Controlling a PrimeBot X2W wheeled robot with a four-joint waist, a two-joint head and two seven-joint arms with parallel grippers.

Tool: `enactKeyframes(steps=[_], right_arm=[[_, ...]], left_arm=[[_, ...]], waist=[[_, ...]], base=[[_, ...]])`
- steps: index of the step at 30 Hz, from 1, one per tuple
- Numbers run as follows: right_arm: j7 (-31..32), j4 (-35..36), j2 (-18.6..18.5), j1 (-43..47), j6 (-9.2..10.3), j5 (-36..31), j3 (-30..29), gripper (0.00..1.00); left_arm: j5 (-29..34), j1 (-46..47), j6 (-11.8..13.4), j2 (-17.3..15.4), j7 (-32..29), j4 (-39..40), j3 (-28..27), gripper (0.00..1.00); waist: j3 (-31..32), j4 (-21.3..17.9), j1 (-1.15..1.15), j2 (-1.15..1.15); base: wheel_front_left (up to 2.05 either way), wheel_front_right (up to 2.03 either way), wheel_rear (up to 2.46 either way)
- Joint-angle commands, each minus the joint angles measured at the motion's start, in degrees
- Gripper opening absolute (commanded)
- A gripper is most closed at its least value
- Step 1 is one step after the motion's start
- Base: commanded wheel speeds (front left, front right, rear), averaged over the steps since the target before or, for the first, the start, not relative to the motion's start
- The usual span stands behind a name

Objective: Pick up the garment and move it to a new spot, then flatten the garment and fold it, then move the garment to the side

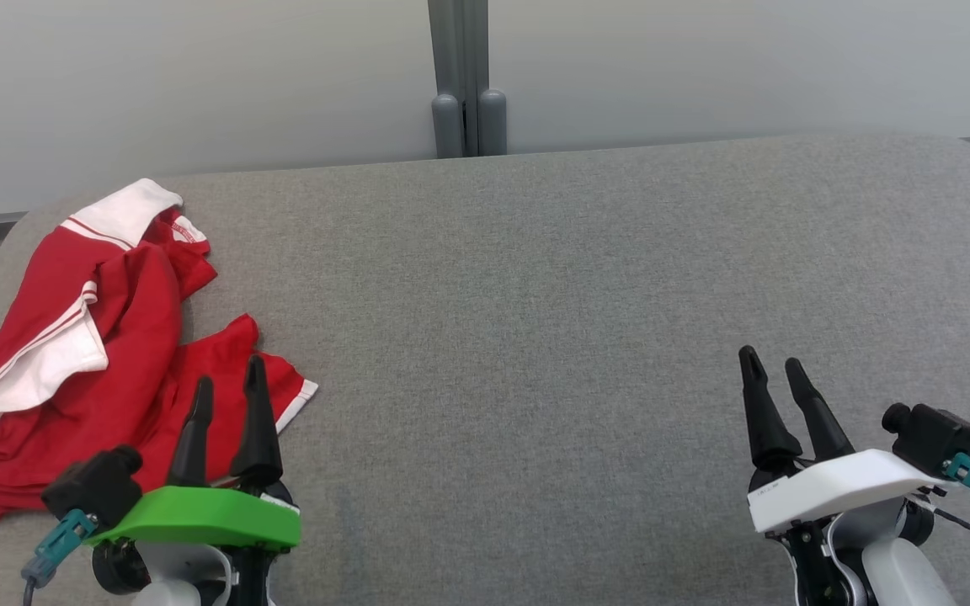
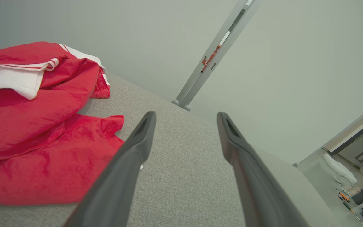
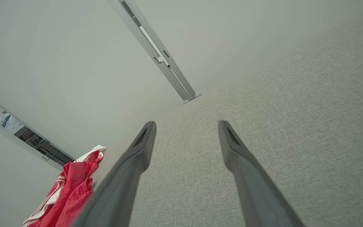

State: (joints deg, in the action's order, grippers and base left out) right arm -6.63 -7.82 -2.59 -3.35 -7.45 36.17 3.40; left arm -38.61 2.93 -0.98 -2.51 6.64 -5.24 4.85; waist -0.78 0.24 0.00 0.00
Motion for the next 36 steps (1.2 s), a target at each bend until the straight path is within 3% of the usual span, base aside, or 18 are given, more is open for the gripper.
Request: enactKeyframes(steps=[1, 11, 36], right_arm=[[-0.6, 0.9, -0.3, -0.1, -0.03, -1.9, 0.3, 1.00], [-2.2, 1.5, -0.3, 0.1, -0.03, -8.0, 0.5, 1.00], [-5.6, 1.6, -0.4, 1.3, -0.04, -18.4, 2.6, 1.00]], left_arm=[[1.9, 0.6, 0.1, -0.4, 0.6, 1.0, 0.3, 1.00], [7.4, -0.2, -0.3, -0.5, 2.2, 1.1, 0.6, 1.00], [18.3, -1.4, -4.5, -0.5, 5.6, -0.4, 1.4, 1.00]], waist=[[0.0, 0.0, 0.00, 0.00], [0.1, -0.5, 0.00, 0.00], [0.7, -0.2, 0.00, 0.00]], base=[[0.00, 0.00, 0.00], [0.00, 0.00, 0.00], [0.00, 0.00, 0.00]])
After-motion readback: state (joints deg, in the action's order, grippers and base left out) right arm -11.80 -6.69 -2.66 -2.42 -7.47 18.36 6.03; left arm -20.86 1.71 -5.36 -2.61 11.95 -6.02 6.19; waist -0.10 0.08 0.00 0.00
